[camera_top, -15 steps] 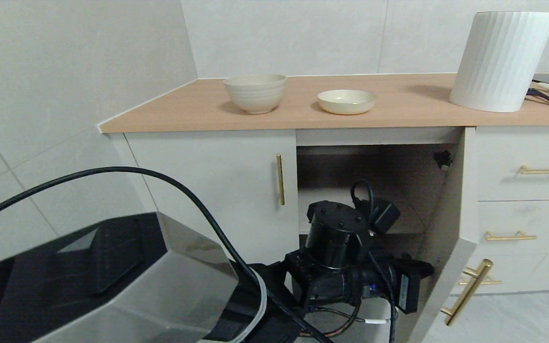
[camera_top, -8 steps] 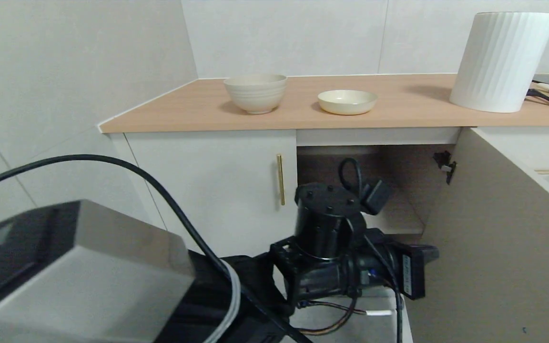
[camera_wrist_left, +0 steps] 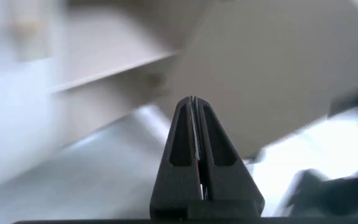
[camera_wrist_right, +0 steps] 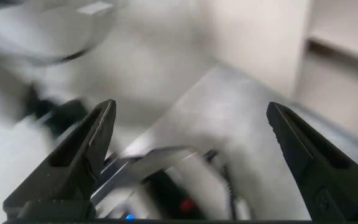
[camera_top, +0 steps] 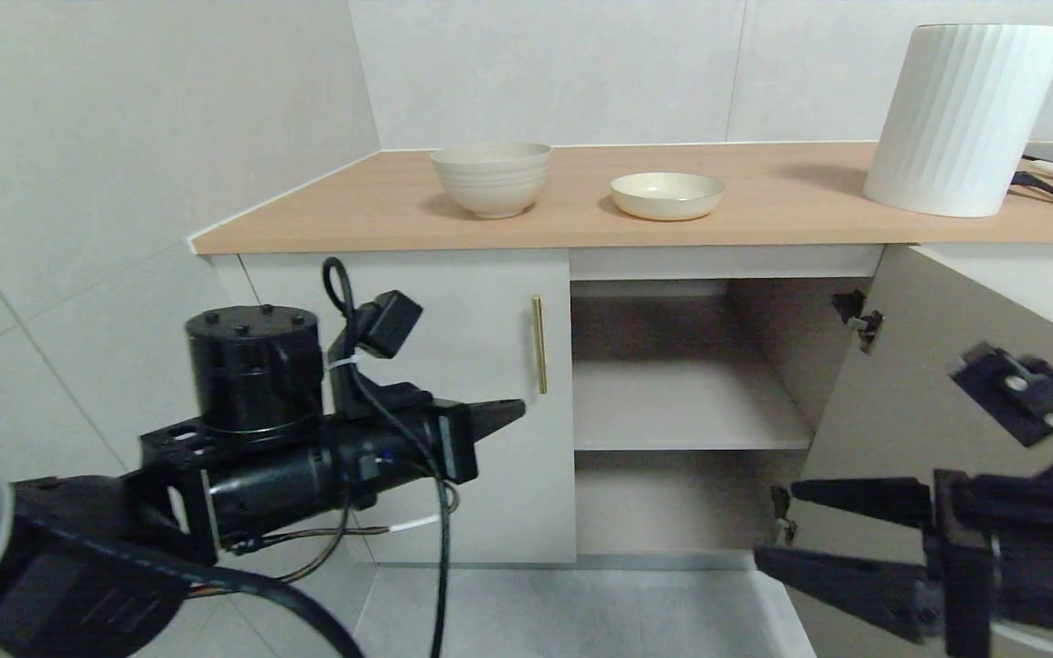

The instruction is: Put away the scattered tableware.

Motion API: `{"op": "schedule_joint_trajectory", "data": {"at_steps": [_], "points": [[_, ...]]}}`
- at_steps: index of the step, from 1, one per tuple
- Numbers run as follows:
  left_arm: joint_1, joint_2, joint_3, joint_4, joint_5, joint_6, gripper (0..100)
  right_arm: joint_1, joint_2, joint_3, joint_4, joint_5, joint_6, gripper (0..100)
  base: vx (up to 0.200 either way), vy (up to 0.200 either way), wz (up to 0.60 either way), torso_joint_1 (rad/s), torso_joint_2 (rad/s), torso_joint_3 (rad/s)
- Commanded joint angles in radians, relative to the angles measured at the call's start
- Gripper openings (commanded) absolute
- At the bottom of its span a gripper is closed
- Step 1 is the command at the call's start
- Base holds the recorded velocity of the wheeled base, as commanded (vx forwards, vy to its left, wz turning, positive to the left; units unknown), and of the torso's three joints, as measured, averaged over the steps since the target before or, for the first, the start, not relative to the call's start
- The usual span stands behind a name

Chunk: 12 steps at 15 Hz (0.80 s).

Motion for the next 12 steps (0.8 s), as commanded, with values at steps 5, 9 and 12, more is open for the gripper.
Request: {"op": "schedule_joint_trajectory", "data": {"at_steps": [5,9,12], "points": [[0.171,-0.312,0.030,0.324,0.029,0.189,0,-0.030,0.340,-0.454,0.250,-0.243,0.000,100,0.000,0.000,0.00,0.000,0.00,0.000],[0.171,-0.310,0.026,0.327,0.057,0.189,0,0.007,0.317,-0.453,0.253,-0.298,0.023,100,0.000,0.000,0.00,0.000,0.00,0.000],[0.171,-0.315,0.002,0.327,0.067,0.185,100,0.007,0.276,-0.456,0.254,-0.341,0.024,100,0.000,0.000,0.00,0.000,0.00,0.000]]}}
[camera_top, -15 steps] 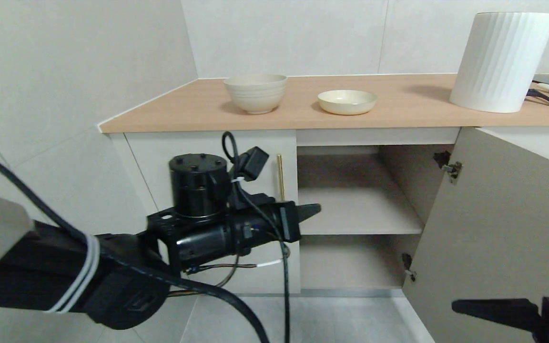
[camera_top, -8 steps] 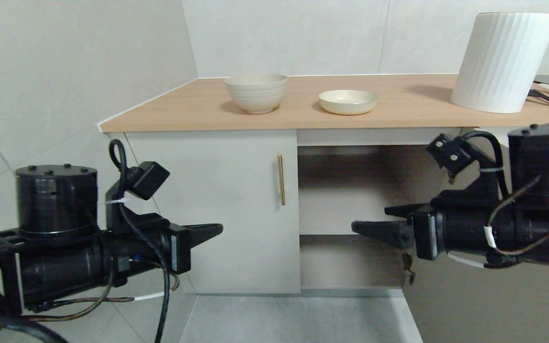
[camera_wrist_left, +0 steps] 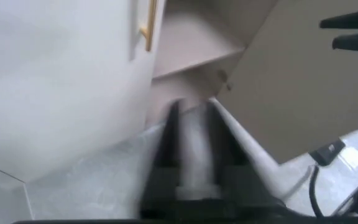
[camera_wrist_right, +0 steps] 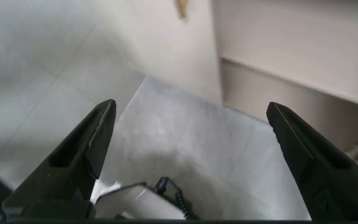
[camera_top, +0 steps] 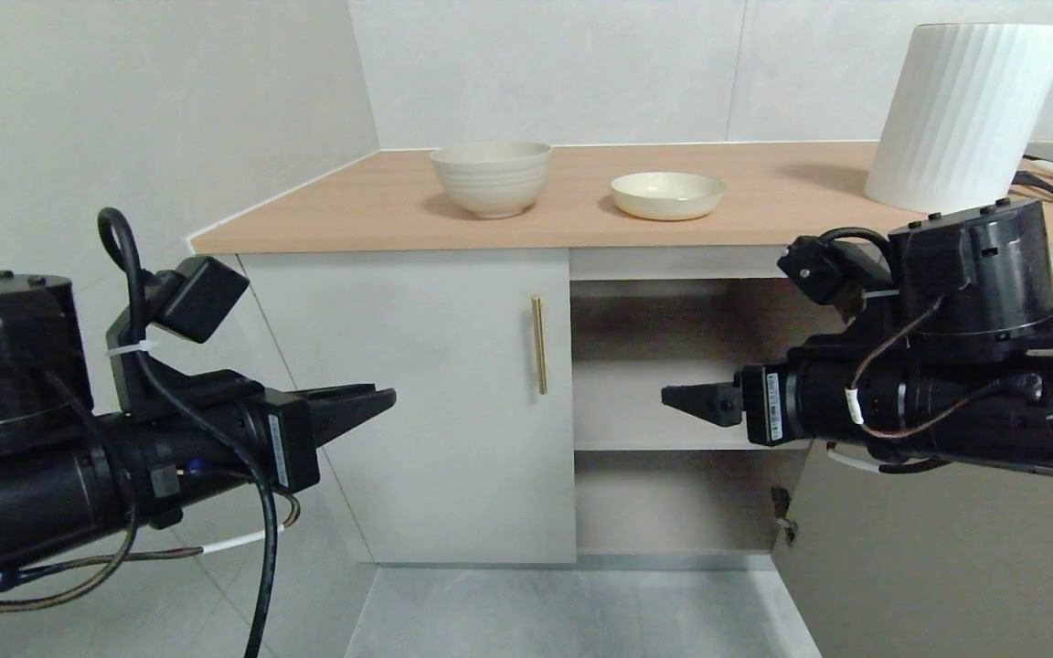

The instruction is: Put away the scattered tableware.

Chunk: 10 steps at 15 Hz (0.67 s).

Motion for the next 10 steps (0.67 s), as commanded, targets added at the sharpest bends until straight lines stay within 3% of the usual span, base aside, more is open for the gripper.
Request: {"op": "schedule_joint_trajectory", "data": {"at_steps": [1,4,10], "points": [[0.000,-0.007,-0.016,-0.002,0.019,-0.004,100,0.001,-0.055,0.008,0.002,-0.002,-0.001,100,0.000,0.000,0.00,0.000,0.00,0.000],[0.000,-0.014,-0.044,-0.001,0.072,-0.031,100,0.001,-0.095,0.011,0.003,-0.001,-0.003,100,0.000,0.000,0.00,0.000,0.00,0.000],[0.001,-0.062,-0.049,-0.004,0.079,-0.045,100,0.001,-0.091,0.009,0.003,-0.002,-0.004,100,0.000,0.000,0.00,0.000,0.00,0.000]]}}
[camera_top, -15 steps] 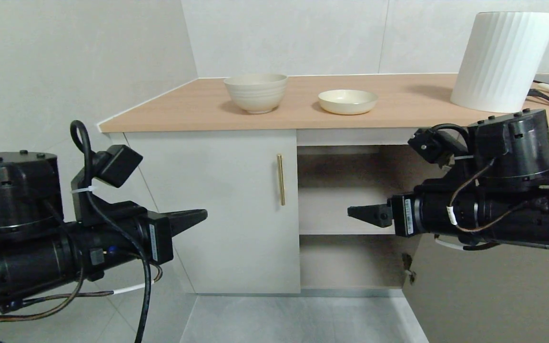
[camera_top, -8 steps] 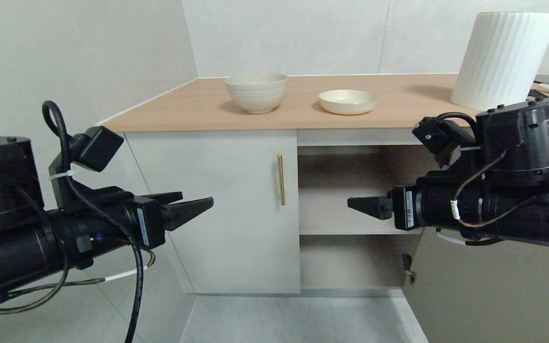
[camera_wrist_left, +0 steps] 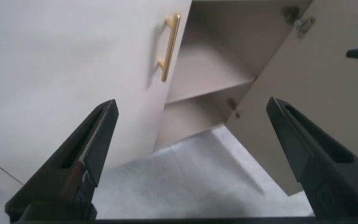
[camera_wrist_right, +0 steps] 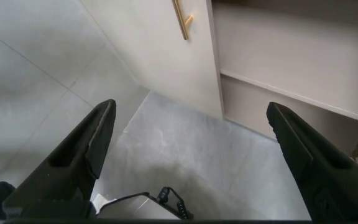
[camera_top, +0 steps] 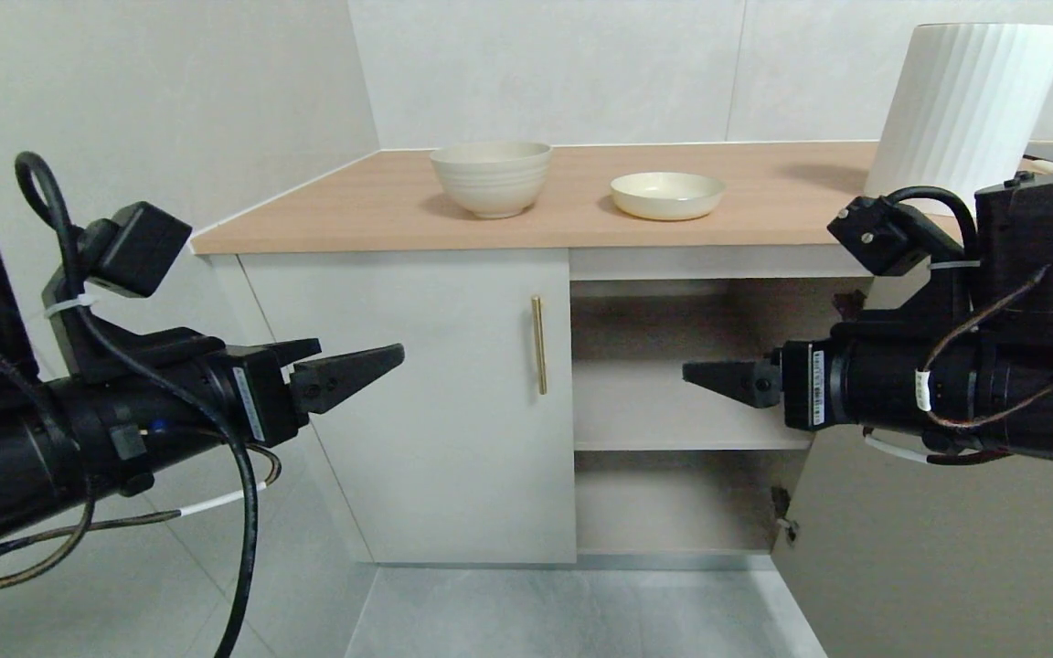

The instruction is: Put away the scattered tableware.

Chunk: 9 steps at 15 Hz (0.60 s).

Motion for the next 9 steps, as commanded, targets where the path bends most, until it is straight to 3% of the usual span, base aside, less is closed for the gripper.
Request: {"op": "schedule_joint_trajectory", "data": {"at_steps": [1,2,9], "points": [[0.001,-0.021,-0.001,-0.002,0.000,-0.011,100,0.001,-0.005,-0.001,0.007,0.000,0.000,100,0.000,0.000,0.00,0.000,0.00,0.000],[0.001,-0.031,-0.004,0.000,-0.002,-0.023,100,0.001,-0.006,-0.010,0.042,0.001,0.000,100,0.000,0.000,0.00,0.000,0.00,0.000],[0.003,-0.031,-0.010,0.004,-0.002,-0.026,100,0.002,-0.006,-0.007,0.053,0.006,-0.002,100,0.200,0.000,0.00,0.000,0.00,0.002]]}}
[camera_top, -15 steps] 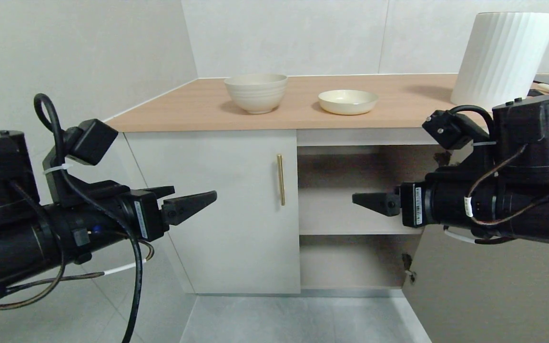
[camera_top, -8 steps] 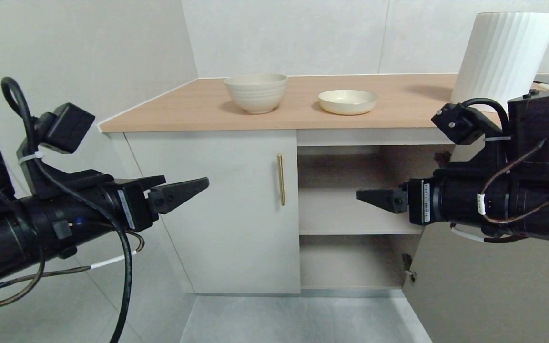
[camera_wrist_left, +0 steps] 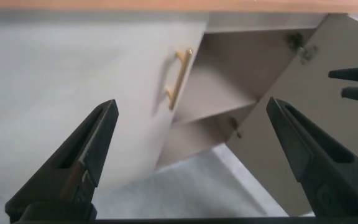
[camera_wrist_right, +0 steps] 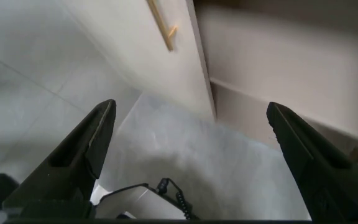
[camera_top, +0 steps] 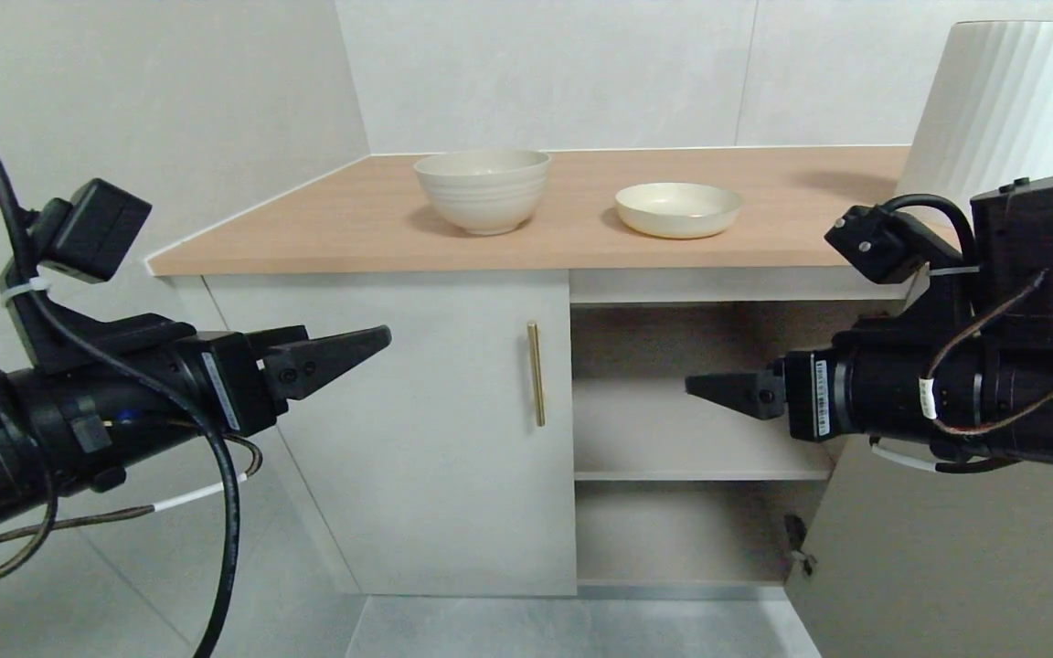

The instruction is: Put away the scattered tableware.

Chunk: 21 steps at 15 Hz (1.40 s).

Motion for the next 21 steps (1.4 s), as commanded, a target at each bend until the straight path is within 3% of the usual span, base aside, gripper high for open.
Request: {"op": "schedule_joint_trajectory", "data": {"at_steps": [1,3,8,13,21], "points": [[0.000,0.003,0.000,0.000,0.000,0.000,100,0.001,-0.004,0.005,-0.002,0.000,-0.001,100,0.200,0.000,0.00,0.007,0.01,0.002],[0.000,0.001,0.000,0.000,0.001,-0.002,100,0.000,-0.010,0.025,-0.003,0.003,-0.004,100,0.200,0.000,0.00,0.005,0.01,0.005],[0.000,-0.002,-0.001,-0.003,0.003,-0.029,100,0.001,-0.011,0.033,-0.006,0.002,-0.018,100,0.000,0.000,0.00,0.000,0.00,0.000],[0.000,-0.002,-0.001,-0.003,0.003,-0.029,100,0.024,-0.019,0.044,-0.006,0.002,-0.032,100,0.000,0.000,0.00,0.000,-0.02,-0.015],[0.000,0.006,-0.006,-0.003,0.003,-0.045,100,0.035,-0.021,0.045,-0.008,0.002,-0.032,100,0.000,0.000,0.00,0.055,-0.38,-0.323]]}}
